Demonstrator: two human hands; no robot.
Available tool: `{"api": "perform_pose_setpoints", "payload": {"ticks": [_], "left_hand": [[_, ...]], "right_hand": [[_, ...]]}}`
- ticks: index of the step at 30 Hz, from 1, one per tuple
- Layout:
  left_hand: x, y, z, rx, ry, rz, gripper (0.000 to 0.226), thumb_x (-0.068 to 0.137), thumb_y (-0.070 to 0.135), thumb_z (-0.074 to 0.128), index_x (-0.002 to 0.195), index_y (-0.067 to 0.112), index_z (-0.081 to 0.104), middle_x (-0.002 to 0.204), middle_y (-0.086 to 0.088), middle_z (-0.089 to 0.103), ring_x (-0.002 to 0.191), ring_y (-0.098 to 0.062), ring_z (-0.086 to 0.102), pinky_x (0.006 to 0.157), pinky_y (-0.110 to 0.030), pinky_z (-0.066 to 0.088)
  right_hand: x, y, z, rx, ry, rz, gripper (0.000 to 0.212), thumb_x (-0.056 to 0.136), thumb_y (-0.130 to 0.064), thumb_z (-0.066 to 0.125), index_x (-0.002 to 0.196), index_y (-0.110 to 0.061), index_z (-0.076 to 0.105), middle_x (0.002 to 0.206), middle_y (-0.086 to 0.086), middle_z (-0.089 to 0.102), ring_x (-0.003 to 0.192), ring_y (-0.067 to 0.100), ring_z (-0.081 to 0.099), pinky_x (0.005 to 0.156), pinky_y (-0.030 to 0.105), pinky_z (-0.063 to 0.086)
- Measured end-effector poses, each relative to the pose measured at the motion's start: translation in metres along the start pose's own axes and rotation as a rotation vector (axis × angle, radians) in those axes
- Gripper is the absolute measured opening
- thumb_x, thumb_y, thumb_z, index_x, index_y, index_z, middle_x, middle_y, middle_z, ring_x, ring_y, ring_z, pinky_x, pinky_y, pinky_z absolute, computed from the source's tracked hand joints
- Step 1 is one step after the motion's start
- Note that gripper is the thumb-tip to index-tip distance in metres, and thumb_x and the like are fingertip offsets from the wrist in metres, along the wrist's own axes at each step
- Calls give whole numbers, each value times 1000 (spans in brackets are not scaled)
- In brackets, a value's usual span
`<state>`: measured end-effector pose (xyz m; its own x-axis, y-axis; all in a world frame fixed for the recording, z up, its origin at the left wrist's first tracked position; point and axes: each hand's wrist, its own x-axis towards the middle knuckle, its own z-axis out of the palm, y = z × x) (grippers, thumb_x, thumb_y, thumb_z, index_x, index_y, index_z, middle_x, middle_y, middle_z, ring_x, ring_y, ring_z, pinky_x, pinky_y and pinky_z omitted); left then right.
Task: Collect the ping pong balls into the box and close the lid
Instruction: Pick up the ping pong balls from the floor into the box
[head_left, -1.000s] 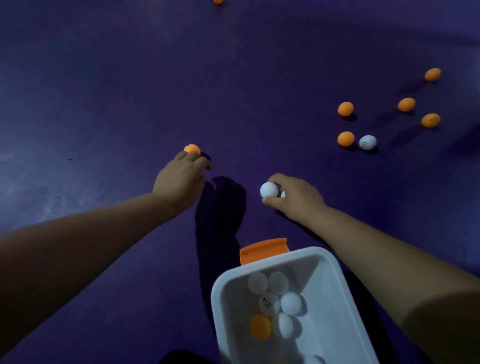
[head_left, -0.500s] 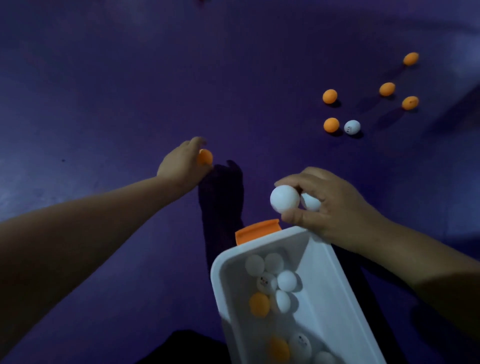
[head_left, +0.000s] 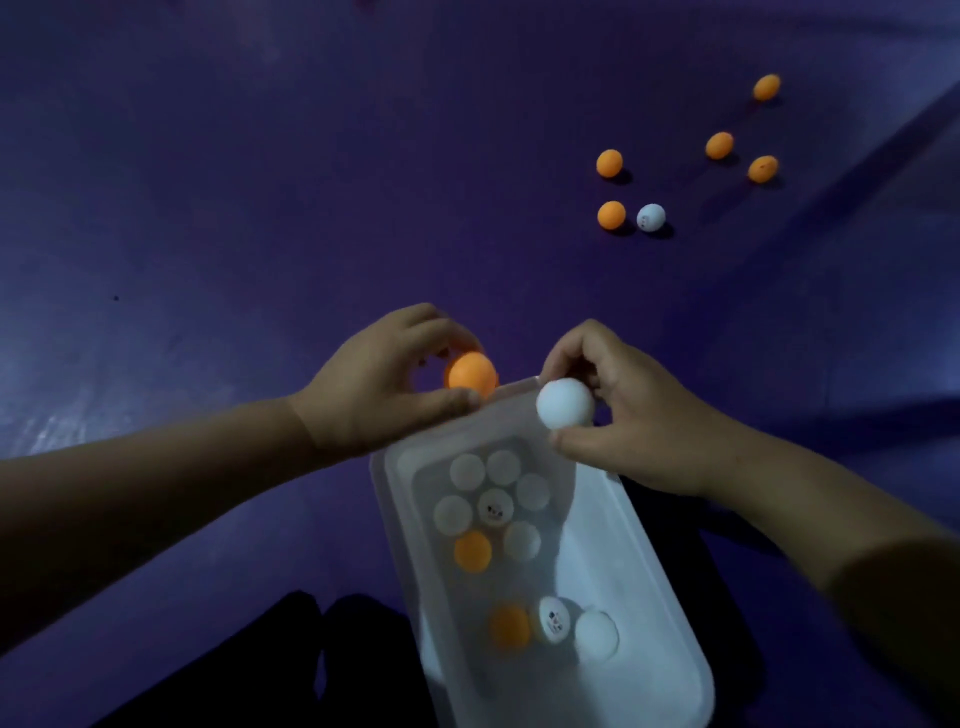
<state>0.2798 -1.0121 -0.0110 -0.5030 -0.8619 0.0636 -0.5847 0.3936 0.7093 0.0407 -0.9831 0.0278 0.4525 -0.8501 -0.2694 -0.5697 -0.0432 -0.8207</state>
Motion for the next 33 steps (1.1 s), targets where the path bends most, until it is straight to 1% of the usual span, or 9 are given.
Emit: {"api": "perform_pose_setpoints", "payload": {"ticks": [2,5,8,11,15,20,26,30,33], "left_hand": [[-7,2,4,94,-76,96,53,73,61,59,111,23,64,109,5,60,100,-10,54,82,-33,49],[-9,3,9,223,-140,148,66,75,67,51,120,20,61,117,2,60,106,-15,52,88,-29,43],[-3,3,19,379,-132,20,62,80,57,54,131,20,51,126,-1,57,113,-22,52,92,-33,42],[5,4,31,376,-272,-221,53,87,43,58,133,23,43,131,-1,54,111,-23,54,88,-35,45],[14,3,34,353,-304,-222,43,92,38,53,130,22,43,123,-5,56,103,-27,57,81,-35,45],[36,-17,17,403,-217,-224,39,94,37,47,132,29,43,117,-8,55,100,-34,58,82,-36,45],[76,-59,-6,369,-34,-356,24,93,37,47,115,26,48,111,-11,56,98,-38,56,78,-36,41],[104,-82,-20,342,51,-415,20,92,37,47,109,27,48,108,-12,57,97,-37,55,77,-36,39],[121,-96,-29,329,85,-450,18,92,36,48,105,25,49,105,-11,59,91,-34,55,76,-37,42]], "right_hand": [[-6,0,-1,-19,-46,-9,41,71,-25,77,101,-33,50,103,-18,55,99,-1,55,84,26,52],[-9,7,-4,-22,13,-28,47,71,-29,77,111,-34,53,115,-18,54,109,-7,50,91,9,43],[-9,16,-8,25,133,-14,35,77,-23,73,108,-31,58,110,-13,60,103,-4,56,87,9,44],[-8,25,-12,90,209,39,22,82,-18,68,101,-28,63,102,-10,65,96,-1,60,82,9,47],[-2,40,-19,130,329,101,14,86,-13,64,98,-21,66,97,-7,68,92,1,62,82,14,51],[14,66,-31,181,488,146,12,87,-3,60,95,-9,67,94,1,69,84,3,62,78,10,49],[55,92,-71,156,619,197,20,86,-3,58,84,-22,65,88,-5,68,77,-1,61,75,16,50],[92,113,-103,154,668,255,19,88,-5,54,84,-21,65,88,1,67,80,12,60,70,25,48],[125,135,-119,48,676,315,14,88,-9,54,87,-19,64,91,5,66,76,14,58,66,28,46]]}}
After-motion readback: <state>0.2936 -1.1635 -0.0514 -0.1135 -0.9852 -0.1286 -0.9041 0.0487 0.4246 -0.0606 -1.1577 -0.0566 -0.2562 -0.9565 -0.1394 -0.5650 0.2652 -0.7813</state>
